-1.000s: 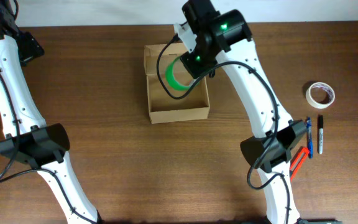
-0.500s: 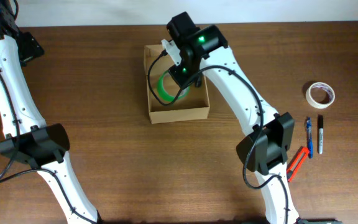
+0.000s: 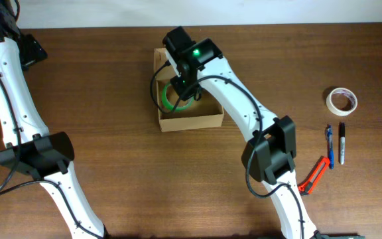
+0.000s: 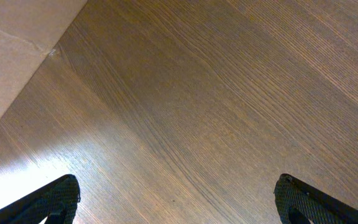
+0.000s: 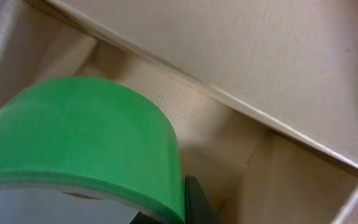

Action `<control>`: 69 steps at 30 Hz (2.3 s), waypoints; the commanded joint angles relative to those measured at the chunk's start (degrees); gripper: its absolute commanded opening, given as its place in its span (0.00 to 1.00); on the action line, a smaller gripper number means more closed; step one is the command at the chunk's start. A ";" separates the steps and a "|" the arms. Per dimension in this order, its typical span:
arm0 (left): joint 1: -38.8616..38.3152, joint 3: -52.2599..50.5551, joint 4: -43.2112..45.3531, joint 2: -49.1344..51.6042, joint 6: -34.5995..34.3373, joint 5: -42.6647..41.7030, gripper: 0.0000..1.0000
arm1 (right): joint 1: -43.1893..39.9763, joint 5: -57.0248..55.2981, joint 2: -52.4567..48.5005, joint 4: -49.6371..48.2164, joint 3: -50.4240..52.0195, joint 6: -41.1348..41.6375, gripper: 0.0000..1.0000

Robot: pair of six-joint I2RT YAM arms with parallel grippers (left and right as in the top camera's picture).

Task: Pack container
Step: 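Carry the green tape roll with the right gripper into the box, then release the green tape and withdraw the right gripper to the right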

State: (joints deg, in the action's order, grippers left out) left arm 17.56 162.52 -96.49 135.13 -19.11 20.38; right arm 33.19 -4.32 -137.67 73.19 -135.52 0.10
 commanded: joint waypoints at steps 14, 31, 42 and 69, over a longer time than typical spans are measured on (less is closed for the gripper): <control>0.35 -0.39 -0.17 -1.86 -0.74 -0.04 1.00 | 0.68 -2.40 -3.72 -0.81 0.33 3.87 0.04; 0.35 -0.39 -0.17 -1.86 -0.76 -0.04 1.00 | 0.92 -2.43 -6.05 -2.67 0.24 4.66 0.25; 0.35 -0.39 -0.17 -1.86 -0.74 -0.04 1.00 | -0.37 -15.89 3.63 5.16 -9.11 3.17 0.30; 0.35 -0.39 -0.17 -1.86 -0.76 -0.04 1.00 | -60.41 -0.24 32.81 -12.48 41.00 24.48 0.49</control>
State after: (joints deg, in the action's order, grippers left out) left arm 17.56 162.43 -96.62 135.11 -19.27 20.38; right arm -25.43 -9.67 -100.64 61.80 -94.65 19.79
